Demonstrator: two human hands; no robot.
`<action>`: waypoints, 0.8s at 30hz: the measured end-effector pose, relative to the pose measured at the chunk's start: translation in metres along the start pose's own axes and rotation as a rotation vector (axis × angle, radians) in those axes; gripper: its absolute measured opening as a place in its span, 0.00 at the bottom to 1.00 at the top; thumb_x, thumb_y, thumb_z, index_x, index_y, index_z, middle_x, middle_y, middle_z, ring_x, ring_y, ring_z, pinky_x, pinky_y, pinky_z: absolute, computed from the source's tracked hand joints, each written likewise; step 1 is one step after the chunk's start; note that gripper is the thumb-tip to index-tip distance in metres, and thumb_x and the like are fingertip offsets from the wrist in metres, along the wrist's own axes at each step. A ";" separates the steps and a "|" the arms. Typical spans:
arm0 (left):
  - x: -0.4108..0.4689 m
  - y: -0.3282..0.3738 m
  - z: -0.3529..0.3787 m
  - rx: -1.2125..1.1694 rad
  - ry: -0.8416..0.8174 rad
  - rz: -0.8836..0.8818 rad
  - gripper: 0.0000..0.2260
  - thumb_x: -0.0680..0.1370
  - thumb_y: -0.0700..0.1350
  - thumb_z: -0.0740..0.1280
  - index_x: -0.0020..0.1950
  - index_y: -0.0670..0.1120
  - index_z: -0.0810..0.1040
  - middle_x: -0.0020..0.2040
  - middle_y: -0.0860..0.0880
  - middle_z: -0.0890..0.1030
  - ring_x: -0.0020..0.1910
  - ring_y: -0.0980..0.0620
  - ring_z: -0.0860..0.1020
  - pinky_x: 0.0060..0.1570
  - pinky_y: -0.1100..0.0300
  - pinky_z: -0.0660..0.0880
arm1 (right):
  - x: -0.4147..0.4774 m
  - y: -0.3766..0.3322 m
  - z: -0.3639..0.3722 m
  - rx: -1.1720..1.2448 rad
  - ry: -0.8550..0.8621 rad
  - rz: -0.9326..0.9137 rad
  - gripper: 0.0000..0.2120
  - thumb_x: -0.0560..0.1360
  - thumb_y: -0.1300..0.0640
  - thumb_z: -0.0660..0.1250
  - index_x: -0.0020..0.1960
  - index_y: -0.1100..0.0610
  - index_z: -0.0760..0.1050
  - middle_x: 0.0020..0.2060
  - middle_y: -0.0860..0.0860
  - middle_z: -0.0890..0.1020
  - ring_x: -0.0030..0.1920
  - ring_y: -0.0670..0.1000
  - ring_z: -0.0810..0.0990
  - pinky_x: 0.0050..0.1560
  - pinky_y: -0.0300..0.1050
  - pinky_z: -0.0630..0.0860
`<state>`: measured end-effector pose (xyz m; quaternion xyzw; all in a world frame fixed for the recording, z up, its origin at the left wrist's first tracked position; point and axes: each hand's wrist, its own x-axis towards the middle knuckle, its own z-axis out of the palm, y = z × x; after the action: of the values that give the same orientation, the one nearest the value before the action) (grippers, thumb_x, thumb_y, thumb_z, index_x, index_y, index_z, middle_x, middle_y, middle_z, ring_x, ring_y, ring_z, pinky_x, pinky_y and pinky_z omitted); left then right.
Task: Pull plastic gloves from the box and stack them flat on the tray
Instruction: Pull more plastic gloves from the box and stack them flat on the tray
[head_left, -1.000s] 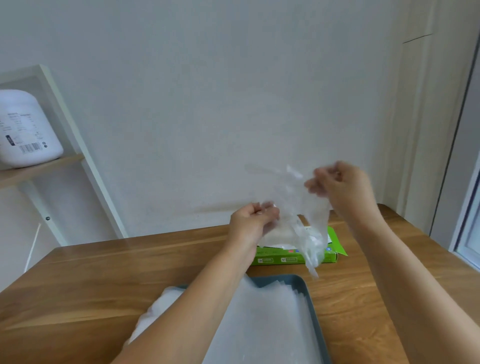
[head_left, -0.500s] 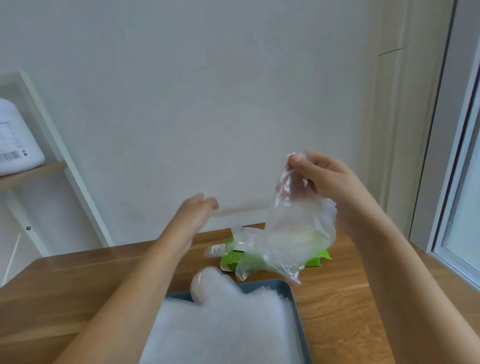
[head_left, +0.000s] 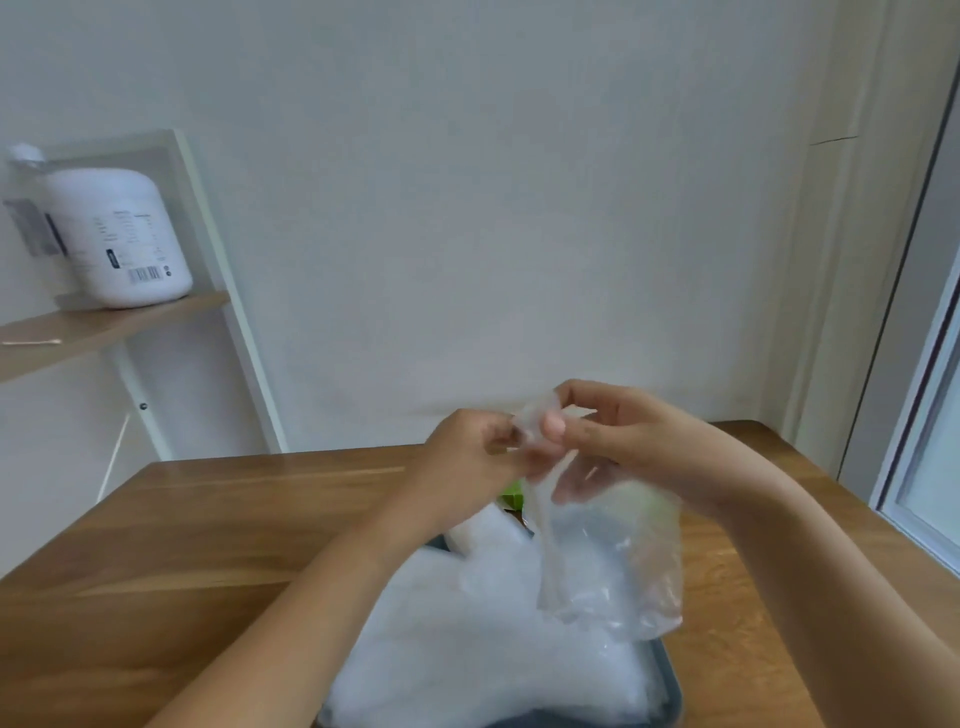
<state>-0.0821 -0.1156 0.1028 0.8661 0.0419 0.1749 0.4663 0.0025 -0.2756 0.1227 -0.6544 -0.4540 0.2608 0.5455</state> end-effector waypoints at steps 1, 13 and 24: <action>-0.003 -0.002 -0.002 -0.017 0.082 -0.017 0.11 0.72 0.54 0.73 0.32 0.52 0.81 0.30 0.54 0.78 0.31 0.58 0.74 0.35 0.67 0.70 | -0.002 0.000 0.001 0.025 -0.002 0.018 0.13 0.71 0.53 0.70 0.53 0.56 0.75 0.44 0.59 0.84 0.39 0.54 0.83 0.42 0.42 0.79; -0.049 -0.028 -0.049 -0.319 0.500 -0.040 0.15 0.79 0.44 0.65 0.32 0.41 0.73 0.26 0.50 0.75 0.33 0.49 0.73 0.40 0.56 0.68 | 0.015 -0.022 0.049 -0.048 0.374 -0.068 0.04 0.75 0.65 0.68 0.44 0.66 0.79 0.30 0.54 0.80 0.30 0.50 0.78 0.35 0.39 0.78; -0.054 -0.045 -0.102 0.034 0.210 -0.250 0.12 0.78 0.49 0.68 0.40 0.43 0.82 0.31 0.49 0.77 0.30 0.54 0.73 0.31 0.64 0.69 | 0.009 -0.002 0.085 -0.350 0.395 0.105 0.14 0.76 0.56 0.67 0.34 0.60 0.74 0.20 0.47 0.77 0.20 0.44 0.72 0.22 0.34 0.65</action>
<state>-0.1635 -0.0219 0.1030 0.8388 0.2010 0.2044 0.4628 -0.0646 -0.2272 0.1029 -0.7996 -0.3422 0.0735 0.4880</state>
